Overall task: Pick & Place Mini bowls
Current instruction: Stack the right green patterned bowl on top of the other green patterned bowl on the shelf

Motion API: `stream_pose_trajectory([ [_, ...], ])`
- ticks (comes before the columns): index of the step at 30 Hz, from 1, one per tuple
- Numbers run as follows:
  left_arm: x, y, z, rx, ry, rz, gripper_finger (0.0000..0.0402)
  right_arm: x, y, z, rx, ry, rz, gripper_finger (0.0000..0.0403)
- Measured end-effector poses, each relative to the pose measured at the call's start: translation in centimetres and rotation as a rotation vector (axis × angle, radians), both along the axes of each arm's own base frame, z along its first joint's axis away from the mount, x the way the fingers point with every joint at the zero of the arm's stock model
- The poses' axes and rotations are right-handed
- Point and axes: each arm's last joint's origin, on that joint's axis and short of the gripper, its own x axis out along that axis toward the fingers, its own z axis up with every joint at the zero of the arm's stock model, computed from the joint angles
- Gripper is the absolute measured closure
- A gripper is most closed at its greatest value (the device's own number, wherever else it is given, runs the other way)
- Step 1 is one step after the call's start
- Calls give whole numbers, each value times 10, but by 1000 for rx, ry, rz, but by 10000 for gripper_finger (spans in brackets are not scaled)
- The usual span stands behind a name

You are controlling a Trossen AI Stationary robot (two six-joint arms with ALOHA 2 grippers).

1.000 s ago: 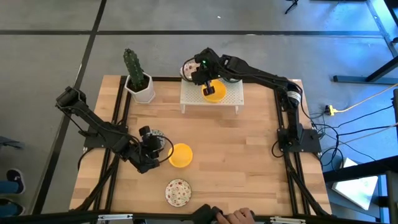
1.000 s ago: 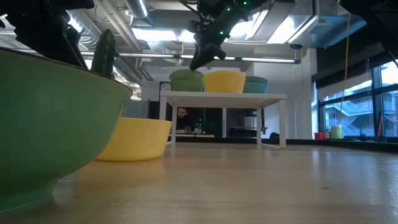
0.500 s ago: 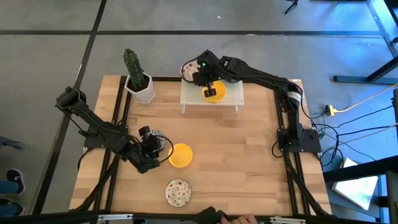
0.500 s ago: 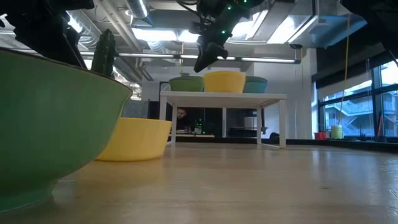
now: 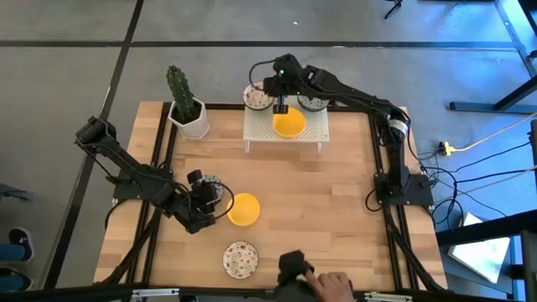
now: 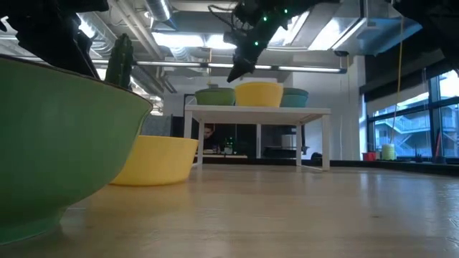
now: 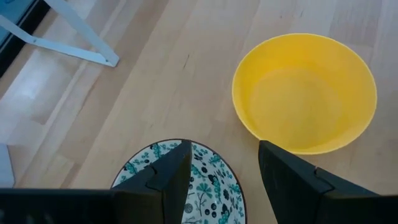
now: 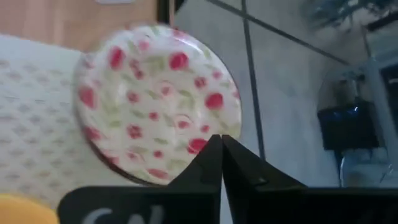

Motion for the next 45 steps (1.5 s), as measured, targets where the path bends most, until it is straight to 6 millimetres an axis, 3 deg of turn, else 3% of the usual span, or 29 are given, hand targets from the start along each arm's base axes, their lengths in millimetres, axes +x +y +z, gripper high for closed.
stream_pose_trajectory([
  [7,0,0,0,2,2,-2,222,-9,-25,-13,125,-42,5,397],
  [33,0,1,0,19,6,-8,222,-15,-35,-14,248,-117,18,398],
  [45,0,1,0,5,2,4,222,-10,-39,-26,289,-112,4,396],
])
